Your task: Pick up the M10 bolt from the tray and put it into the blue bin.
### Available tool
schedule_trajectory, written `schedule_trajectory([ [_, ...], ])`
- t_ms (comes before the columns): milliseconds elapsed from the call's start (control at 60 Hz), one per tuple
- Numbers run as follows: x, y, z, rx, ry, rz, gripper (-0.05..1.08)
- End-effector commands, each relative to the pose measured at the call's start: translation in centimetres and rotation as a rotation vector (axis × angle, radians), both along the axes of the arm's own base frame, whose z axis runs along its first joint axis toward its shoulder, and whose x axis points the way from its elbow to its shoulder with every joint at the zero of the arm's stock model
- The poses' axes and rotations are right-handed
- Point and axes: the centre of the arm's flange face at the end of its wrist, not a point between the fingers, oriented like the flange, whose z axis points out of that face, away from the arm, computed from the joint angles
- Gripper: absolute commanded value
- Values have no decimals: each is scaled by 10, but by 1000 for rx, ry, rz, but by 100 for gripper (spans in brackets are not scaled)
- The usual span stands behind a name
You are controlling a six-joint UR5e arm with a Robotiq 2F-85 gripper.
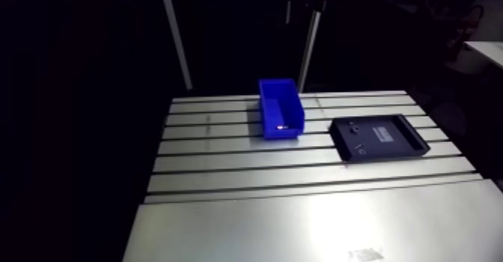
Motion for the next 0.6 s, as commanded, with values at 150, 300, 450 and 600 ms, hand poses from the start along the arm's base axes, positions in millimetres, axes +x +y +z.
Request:
schedule_trajectory([
  [150,35,29,40,9,-36,-471,0],
  [300,39,36,49,-12,-42,-489,0],
  [450,44,38,53,-11,-74,-495,0],
  [600,42,38,63,-12,-53,-492,0],
])
